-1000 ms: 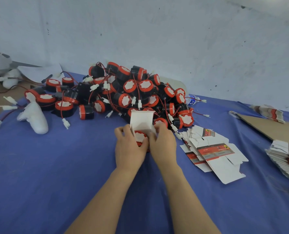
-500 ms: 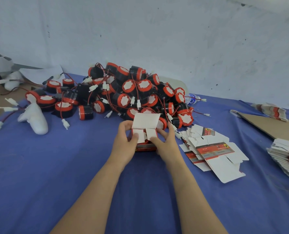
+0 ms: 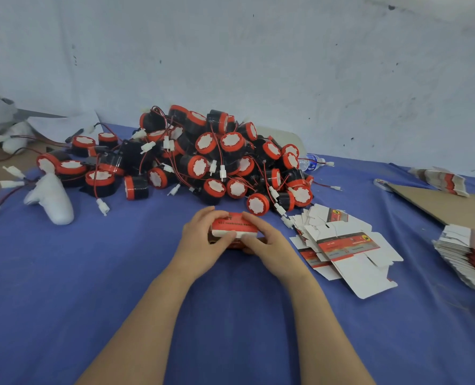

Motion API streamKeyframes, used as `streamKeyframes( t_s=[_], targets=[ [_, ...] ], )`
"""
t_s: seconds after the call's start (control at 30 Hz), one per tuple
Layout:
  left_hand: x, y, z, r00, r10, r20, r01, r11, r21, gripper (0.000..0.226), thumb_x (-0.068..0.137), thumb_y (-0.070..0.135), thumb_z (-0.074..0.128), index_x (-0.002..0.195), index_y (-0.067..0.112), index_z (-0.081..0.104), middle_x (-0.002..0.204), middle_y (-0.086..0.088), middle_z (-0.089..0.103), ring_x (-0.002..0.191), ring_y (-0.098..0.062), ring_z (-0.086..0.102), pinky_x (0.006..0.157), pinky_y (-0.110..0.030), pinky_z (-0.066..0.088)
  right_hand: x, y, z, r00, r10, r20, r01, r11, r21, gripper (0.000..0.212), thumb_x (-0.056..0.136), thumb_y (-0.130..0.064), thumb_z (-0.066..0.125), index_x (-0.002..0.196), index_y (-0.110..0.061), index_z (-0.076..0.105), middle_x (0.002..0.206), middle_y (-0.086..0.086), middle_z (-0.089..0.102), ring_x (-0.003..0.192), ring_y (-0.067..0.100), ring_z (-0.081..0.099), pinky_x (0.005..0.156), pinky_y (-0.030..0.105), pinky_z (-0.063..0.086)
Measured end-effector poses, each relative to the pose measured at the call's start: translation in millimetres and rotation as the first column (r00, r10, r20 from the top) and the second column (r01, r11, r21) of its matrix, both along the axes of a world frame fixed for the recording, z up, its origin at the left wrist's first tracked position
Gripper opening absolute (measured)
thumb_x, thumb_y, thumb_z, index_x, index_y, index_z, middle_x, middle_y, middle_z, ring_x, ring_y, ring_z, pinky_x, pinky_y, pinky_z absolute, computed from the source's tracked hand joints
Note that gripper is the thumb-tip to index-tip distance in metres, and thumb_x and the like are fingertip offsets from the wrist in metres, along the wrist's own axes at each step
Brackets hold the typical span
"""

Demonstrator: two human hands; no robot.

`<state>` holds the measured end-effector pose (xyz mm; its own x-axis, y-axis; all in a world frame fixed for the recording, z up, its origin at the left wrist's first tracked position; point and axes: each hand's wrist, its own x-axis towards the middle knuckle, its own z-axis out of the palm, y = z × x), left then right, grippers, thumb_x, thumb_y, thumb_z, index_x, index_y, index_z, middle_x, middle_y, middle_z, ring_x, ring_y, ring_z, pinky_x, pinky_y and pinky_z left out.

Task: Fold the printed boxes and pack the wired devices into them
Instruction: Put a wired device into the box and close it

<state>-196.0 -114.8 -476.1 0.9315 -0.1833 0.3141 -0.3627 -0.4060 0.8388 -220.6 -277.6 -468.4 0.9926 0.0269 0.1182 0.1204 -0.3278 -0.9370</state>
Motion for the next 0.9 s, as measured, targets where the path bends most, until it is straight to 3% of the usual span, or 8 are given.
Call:
streamKeyframes(
  t_s=[0.13,0.27,0.37,0.5,0.6,0.73,0.8,0.9],
  targets=[
    [1,3,1,0.997,0.029,0.068,-0.032,0.999,0.044,0.034,0.093,0.026,0.061,0.127,0.022,0.059,0.140,0.000,0.045,0.127,-0.015,0.044,0.103,-0.027,0.039,2,2,-2,0.994,-0.076,0.077,0.077,0.997,-0.022,0.033,0.097,-0.021,0.056,0.127,-0.032,0.055,0.103,-0.014,0.060,0.075,0.004,0.065,0.083,0.032,0.057],
    [2,0,1,0.990,0.069,0.123,-0.074,0.997,0.035,0.031,0.094,0.029,0.059,0.124,0.020,0.061,0.128,0.003,0.054,0.116,-0.012,0.051,0.096,-0.022,0.041,3,3,-3,0.980,-0.136,0.145,0.145,0.988,-0.056,0.022,0.097,-0.026,0.054,0.115,-0.039,0.057,0.101,-0.019,0.060,0.066,-0.003,0.064,0.068,0.017,0.054],
    [2,0,1,0.984,0.099,0.146,-0.101,0.995,0.005,0.031,0.095,0.030,0.057,0.123,0.020,0.061,0.120,0.005,0.057,0.104,-0.007,0.051,0.090,-0.022,0.044,4,6,-4,0.971,-0.184,0.152,0.194,0.980,-0.052,0.020,0.097,-0.028,0.054,0.115,-0.036,0.059,0.098,-0.017,0.060,0.066,-0.003,0.064,0.067,0.019,0.056],
    [2,-1,2,0.987,0.076,0.141,-0.083,0.996,0.041,0.033,0.096,0.022,0.056,0.129,0.017,0.058,0.130,0.000,0.054,0.116,-0.014,0.051,0.098,-0.029,0.045,3,10,-2,0.960,-0.223,0.168,0.233,0.972,-0.041,0.019,0.097,-0.027,0.055,0.111,-0.039,0.057,0.095,-0.022,0.058,0.065,-0.005,0.063,0.061,0.013,0.052],
    [1,-1,1,0.988,0.070,0.135,-0.076,0.996,0.042,0.033,0.097,0.018,0.054,0.130,0.018,0.056,0.133,-0.001,0.053,0.119,-0.014,0.050,0.098,-0.025,0.044,3,13,-1,0.943,-0.273,0.188,0.283,0.959,-0.027,0.015,0.096,-0.028,0.056,0.107,-0.039,0.058,0.094,-0.011,0.064,0.059,0.004,0.062,0.053,0.010,0.047],
    [2,-3,1,0.990,0.057,0.130,-0.058,0.998,0.005,0.032,0.097,0.015,0.052,0.129,0.018,0.056,0.132,0.000,0.052,0.111,-0.007,0.047,0.085,-0.010,0.042,7,14,-2,0.910,-0.349,0.224,0.371,0.927,-0.060,0.020,0.095,-0.033,0.057,0.114,-0.030,0.059,0.097,0.003,0.068,0.060,0.011,0.059,0.046,0.011,0.044],
    [2,-5,1,0.992,0.056,0.112,-0.056,0.998,-0.008,0.033,0.098,0.013,0.050,0.129,0.019,0.056,0.137,-0.001,0.049,0.114,-0.009,0.047,0.085,-0.009,0.043,8,15,-3,0.898,-0.370,0.238,0.405,0.906,-0.120,0.032,0.095,-0.036,0.057,0.125,-0.025,0.056,0.101,0.003,0.069,0.063,0.013,0.060,0.052,0.015,0.048],
    [1,-11,1,0.997,0.082,0.016,-0.082,0.996,0.028,0.038,0.101,0.015,0.043,0.137,0.023,0.052,0.154,-0.005,0.031,0.138,-0.021,0.032,0.109,-0.031,0.036,9,20,-5,0.882,-0.390,0.266,0.452,0.861,-0.235,0.041,0.095,-0.039,0.055,0.132,-0.020,0.056,0.104,0.003,0.070,0.082,0.016,0.063,0.069,0.023,0.049]
  ],
)
